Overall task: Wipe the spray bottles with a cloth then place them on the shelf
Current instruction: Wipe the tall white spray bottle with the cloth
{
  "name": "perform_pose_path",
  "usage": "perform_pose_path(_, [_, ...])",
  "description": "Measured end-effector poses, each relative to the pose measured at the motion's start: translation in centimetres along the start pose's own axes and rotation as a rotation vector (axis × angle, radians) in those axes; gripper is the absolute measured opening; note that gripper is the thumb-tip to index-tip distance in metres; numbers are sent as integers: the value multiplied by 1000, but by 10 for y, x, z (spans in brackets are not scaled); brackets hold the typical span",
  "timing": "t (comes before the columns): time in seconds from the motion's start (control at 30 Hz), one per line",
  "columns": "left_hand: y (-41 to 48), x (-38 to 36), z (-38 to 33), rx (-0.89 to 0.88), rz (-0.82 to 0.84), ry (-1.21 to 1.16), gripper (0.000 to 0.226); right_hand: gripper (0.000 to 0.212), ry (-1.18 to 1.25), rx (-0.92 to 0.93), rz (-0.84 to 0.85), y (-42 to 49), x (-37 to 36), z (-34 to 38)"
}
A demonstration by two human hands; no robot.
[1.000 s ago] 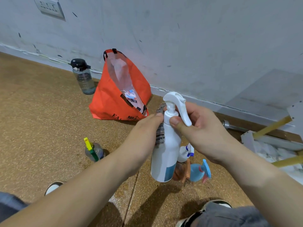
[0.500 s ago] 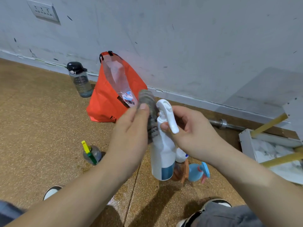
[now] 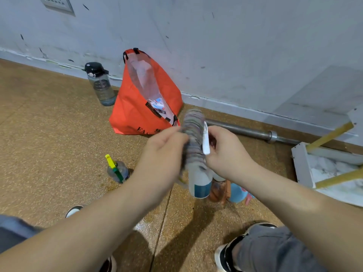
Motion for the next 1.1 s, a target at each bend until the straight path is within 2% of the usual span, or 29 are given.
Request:
perform_pose_path(0.1, [15,30,15,99,-187,45,23,4,-45,-31,-10,-3,0,-2])
perform_pose_path(0.2, [21,48,44,230,-219,104,26,5,-10,-110,-65,-6,5,-9])
perform_pose_path(0.3, [23,53,70,302,-176,143,14,9,-32,-127,-194,-10,10,-14])
perform_pose_path(0.37, [27,53,80,312,-133,197,24,5,-56,-120,-214,-10,9,-14])
perform_pose_path(0.47, [35,52,87,321,-108,228,35,8,-58,-127,-192,-1,2,-21])
perform_pose_path(0.63, [49,51,103,313,-82,292,18,8,-54,-172,-148,20,-29,-44])
perform_pose_path(0.73, [58,49,114,314,-89,327,29,9,-64,-203,-125,30,-57,-52])
perform_pose_path(0.8, [63,49,119,311,-95,374,16,4,-50,-216,-103,30,-78,-57])
perform_pose_path(0.83, [66,49,123,314,-88,393,16,2,-42,-223,-94,27,-88,-61])
perform_pose_path(1.0, [62,48,162,441,110,559,20,5,38,-313,-70,-3,-122,-90])
perform_pose_path(1.1, [53,45,180,456,200,689,19,5,16,-356,-27,-19,-140,-110])
Point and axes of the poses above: each hand's wrist, its own y-axis towards the middle knuckle, its own x-axis out of the back of the hand, z = x × y, the point moved 4 cm from there along y, towards the middle knuckle, and after that the axes turned 5 degrees about -y, right-handed, at the moved point
